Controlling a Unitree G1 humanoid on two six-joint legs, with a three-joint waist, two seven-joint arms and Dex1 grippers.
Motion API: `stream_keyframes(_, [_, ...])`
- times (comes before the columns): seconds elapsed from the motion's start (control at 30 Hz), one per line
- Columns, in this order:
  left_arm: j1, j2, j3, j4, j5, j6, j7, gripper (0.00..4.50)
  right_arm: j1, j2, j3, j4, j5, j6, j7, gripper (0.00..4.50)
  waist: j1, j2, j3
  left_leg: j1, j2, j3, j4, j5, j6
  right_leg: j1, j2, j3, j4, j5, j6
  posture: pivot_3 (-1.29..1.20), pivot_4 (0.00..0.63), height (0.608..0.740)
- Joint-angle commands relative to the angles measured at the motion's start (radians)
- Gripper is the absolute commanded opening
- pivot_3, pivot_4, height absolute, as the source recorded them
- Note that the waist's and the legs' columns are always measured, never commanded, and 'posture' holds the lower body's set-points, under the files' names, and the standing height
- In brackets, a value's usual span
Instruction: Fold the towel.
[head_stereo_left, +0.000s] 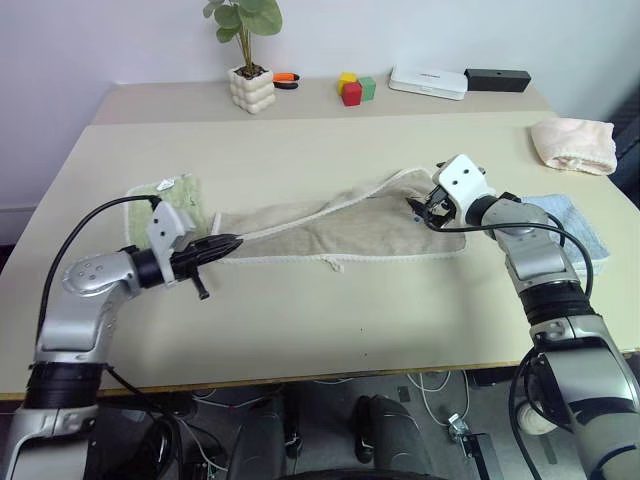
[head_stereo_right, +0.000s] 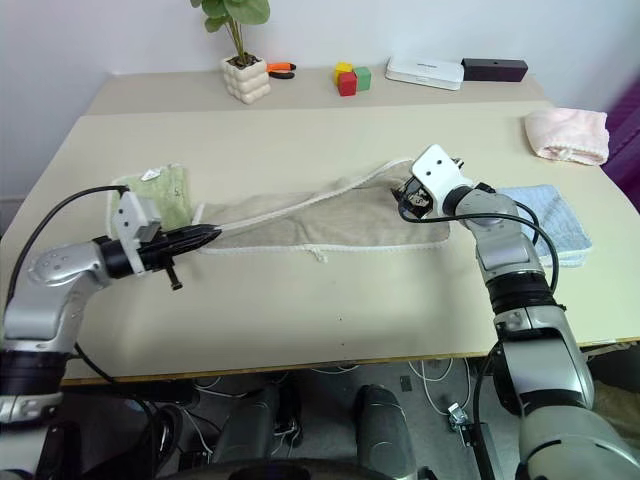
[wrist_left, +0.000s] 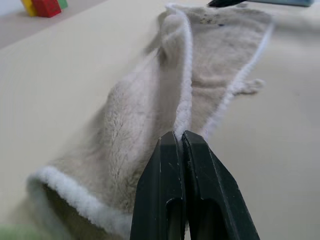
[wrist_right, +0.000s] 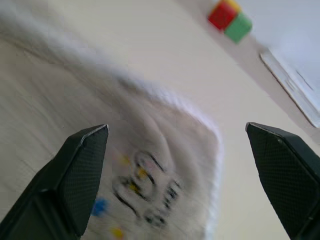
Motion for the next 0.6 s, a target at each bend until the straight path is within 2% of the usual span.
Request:
stream_keyframes(0.03, [0.054, 0.026, 0.063, -0.1, -0.06, 0.017, -0.009, 0.03, -0.101, -0.011, 0.051, 0.119, -0.117, -0.11, -0.086, 4.5, -0.001, 0.0, 0.0, 0.0, 0.0, 0.0, 0.0, 0.0, 0.0, 0.0, 0.0, 0.0, 0.0, 0.0, 0.0, 0.0, 0.15, 0.74])
stream_keyframes(0.13, [0.131, 0.039, 0.09, -0.164, -0.089, 0.024, -0.021, 0.03, -0.175, -0.001, 0.088, 0.228, -0.176, -0.179, -0.141, 4.5, -0.005, 0.001, 0.001, 0.0, 0.0, 0.0, -0.001, 0.0, -0.001, -0.001, 0.0, 0.001, 0.0, 0.0, 0.0, 0.0, 0.15, 0.74])
stream_keyframes(0.23, [0.204, 0.051, 0.113, -0.219, -0.123, 0.037, -0.038, 0.03, -0.226, 0.049, 0.034, 0.279, -0.098, -0.192, -0.107, 4.5, -0.018, 0.001, 0.001, 0.0, 0.0, 0.001, -0.003, 0.001, -0.002, -0.002, 0.0, 0.002, 0.0, 0.0, 0.0, 0.0, 0.15, 0.74])
stream_keyframes(0.33, [0.265, 0.058, 0.13, -0.261, -0.151, 0.058, -0.042, 0.03, -0.266, 0.079, 0.017, 0.347, -0.083, -0.188, -0.112, 4.5, -0.024, 0.001, 0.001, 0.001, 0.0, 0.001, -0.006, 0.002, -0.003, -0.002, 0.001, 0.002, 0.0, 0.0, 0.0, 0.0, 0.15, 0.74])
stream_keyframes(0.47, [0.29, 0.047, 0.136, -0.275, -0.137, 0.047, -0.003, 0.03, -0.327, 0.149, -0.126, 0.469, 0.076, -0.007, -0.046, 4.5, -0.022, 0.001, 0.001, 0.003, 0.0, 0.003, -0.01, 0.004, -0.006, -0.002, 0.002, 0.003, -0.001, 0.0, -0.001, 0.0, 0.15, 0.74])
stream_keyframes(0.6, [0.291, 0.039, 0.125, -0.295, -0.137, 0.049, 0.027, 0.03, -0.329, 0.153, -0.206, 0.485, 0.153, 0.136, 0.013, 4.5, -0.02, 0.001, 0.001, 0.003, 0.0, 0.003, -0.011, 0.005, -0.007, -0.002, 0.002, 0.003, -0.001, 0.0, -0.001, 0.0, 0.15, 0.74])
